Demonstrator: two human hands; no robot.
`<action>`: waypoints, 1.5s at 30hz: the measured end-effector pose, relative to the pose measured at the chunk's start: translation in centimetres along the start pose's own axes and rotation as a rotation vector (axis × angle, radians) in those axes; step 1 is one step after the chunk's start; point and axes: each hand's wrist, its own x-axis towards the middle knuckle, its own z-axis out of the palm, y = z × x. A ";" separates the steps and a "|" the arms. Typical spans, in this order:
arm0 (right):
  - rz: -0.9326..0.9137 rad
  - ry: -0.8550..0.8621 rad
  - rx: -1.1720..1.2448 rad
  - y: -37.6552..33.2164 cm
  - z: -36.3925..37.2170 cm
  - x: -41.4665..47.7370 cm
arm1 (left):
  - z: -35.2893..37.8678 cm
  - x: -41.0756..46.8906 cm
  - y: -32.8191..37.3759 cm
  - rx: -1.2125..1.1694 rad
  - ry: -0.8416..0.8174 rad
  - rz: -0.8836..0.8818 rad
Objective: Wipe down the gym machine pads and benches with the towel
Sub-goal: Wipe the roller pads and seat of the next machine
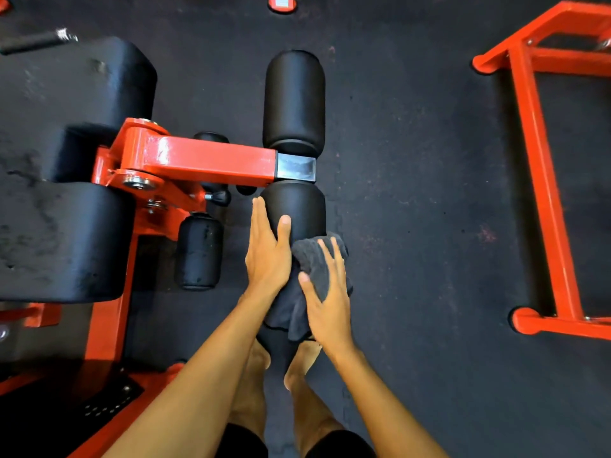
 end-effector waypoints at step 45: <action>0.212 0.012 0.165 -0.6 -0.9 7.4 | -1.2 3.8 -3.7 -0.282 -0.083 -0.159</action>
